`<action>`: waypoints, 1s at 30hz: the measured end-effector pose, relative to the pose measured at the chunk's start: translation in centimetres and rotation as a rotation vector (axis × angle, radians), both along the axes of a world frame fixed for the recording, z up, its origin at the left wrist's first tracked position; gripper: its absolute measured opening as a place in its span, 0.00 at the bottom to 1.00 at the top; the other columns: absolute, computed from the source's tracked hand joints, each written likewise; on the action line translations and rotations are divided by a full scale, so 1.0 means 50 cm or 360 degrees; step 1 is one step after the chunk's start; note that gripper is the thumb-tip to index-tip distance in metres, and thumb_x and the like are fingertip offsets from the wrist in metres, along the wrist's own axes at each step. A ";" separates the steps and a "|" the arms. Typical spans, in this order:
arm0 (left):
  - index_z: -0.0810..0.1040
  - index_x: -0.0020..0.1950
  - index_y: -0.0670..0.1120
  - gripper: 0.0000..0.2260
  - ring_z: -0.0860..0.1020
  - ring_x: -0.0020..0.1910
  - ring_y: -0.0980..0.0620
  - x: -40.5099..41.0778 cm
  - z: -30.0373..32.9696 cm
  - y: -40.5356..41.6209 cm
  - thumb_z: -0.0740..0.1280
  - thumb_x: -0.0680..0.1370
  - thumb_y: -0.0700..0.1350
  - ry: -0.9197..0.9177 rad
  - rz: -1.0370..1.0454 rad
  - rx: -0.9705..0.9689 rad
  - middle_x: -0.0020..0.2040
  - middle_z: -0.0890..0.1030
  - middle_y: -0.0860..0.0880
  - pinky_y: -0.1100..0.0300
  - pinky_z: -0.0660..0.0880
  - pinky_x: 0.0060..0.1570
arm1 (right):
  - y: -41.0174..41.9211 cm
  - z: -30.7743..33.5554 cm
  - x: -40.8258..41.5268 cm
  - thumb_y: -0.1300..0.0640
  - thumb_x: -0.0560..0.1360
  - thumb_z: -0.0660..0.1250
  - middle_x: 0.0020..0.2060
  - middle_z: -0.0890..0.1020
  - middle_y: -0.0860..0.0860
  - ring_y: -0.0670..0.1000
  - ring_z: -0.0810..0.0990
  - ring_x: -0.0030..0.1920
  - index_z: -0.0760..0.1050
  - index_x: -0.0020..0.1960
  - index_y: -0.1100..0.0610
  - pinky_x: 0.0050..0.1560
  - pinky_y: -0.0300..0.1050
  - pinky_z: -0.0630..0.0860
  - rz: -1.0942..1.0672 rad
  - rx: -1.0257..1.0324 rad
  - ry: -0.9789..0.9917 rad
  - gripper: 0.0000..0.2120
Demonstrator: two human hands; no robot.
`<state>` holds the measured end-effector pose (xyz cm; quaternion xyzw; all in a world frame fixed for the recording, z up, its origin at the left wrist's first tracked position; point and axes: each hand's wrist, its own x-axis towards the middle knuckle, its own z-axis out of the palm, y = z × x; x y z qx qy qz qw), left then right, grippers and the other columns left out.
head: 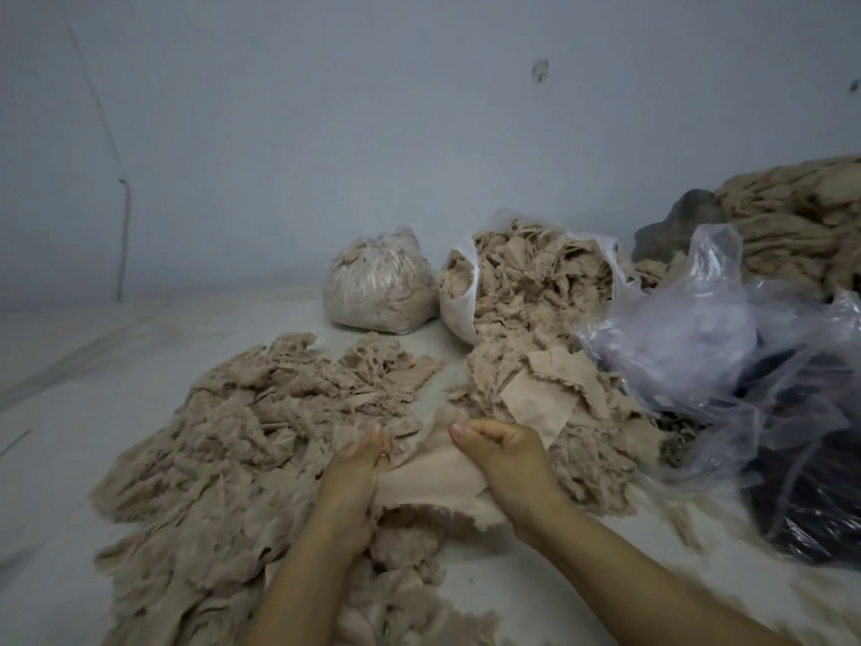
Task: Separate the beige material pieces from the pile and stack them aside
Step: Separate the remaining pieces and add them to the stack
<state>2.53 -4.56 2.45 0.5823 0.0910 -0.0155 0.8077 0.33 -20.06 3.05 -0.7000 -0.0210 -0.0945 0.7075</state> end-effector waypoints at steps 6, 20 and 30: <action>0.64 0.30 0.47 0.19 0.61 0.21 0.53 0.021 -0.008 0.078 0.60 0.81 0.47 -0.0109 0.0171 0.0773 0.22 0.64 0.51 0.63 0.58 0.25 | -0.111 0.068 0.090 0.61 0.78 0.62 0.26 0.79 0.51 0.50 0.77 0.28 0.76 0.32 0.57 0.29 0.40 0.72 -0.0564 -0.0319 0.0046 0.16; 0.75 0.65 0.47 0.16 0.59 0.73 0.57 0.031 -0.077 0.052 0.60 0.79 0.45 -0.1014 -0.0268 0.2037 0.72 0.65 0.56 0.64 0.55 0.72 | 0.028 -0.135 0.037 0.56 0.76 0.69 0.32 0.75 0.43 0.41 0.73 0.35 0.76 0.40 0.53 0.41 0.36 0.70 0.0266 -0.1031 -0.0092 0.06; 0.76 0.38 0.44 0.08 0.71 0.30 0.61 0.075 -0.124 0.037 0.65 0.78 0.40 -0.0684 -0.0559 0.0918 0.30 0.74 0.56 0.69 0.68 0.33 | 0.014 -0.159 0.058 0.58 0.76 0.68 0.24 0.68 0.44 0.43 0.65 0.27 0.69 0.35 0.55 0.31 0.37 0.63 -0.0096 -0.0219 -0.0006 0.13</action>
